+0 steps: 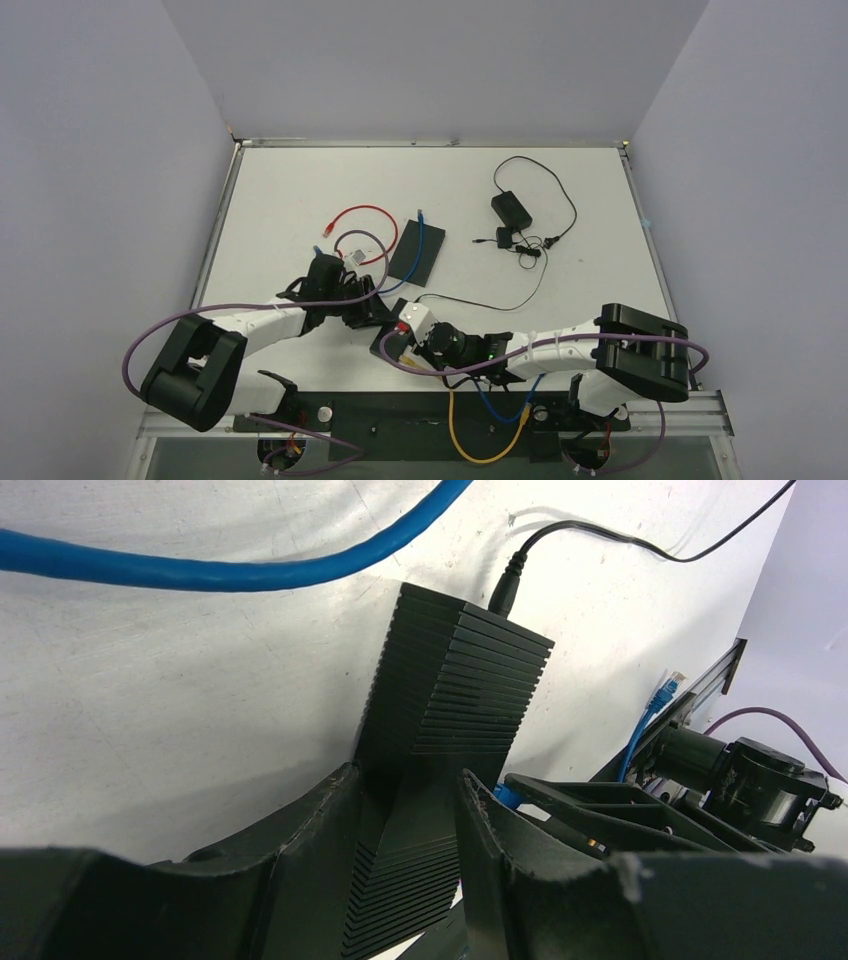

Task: Insert the plug into the switch port
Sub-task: Insert the connector into the switch port.

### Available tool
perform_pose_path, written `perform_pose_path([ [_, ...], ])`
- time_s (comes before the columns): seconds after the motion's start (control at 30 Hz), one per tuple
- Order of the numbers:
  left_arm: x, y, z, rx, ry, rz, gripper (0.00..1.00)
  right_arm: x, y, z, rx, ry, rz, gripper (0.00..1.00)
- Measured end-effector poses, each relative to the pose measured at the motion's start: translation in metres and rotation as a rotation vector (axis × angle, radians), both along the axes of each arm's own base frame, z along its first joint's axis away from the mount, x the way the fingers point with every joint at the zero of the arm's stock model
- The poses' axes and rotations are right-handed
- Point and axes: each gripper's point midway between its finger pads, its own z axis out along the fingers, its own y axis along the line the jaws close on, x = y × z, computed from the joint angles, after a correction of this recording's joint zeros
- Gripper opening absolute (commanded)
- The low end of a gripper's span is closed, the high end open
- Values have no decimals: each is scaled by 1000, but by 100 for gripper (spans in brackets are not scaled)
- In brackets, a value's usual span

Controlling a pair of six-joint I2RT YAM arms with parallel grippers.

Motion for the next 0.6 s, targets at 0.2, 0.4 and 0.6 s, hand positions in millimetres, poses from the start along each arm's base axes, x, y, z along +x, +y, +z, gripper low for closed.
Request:
perform_pose_path([
  [0.2,-3,2,-1,6,-10,1,33,2,1,-1,6,-5,-13,0],
  [0.4,-4,2,-3,20,-27,-1,31,4,4,-6,6,-11,-18,0],
  [0.6,-4,3,-4,35,-40,2,27,6,4,-6,7,-28,-12,0],
])
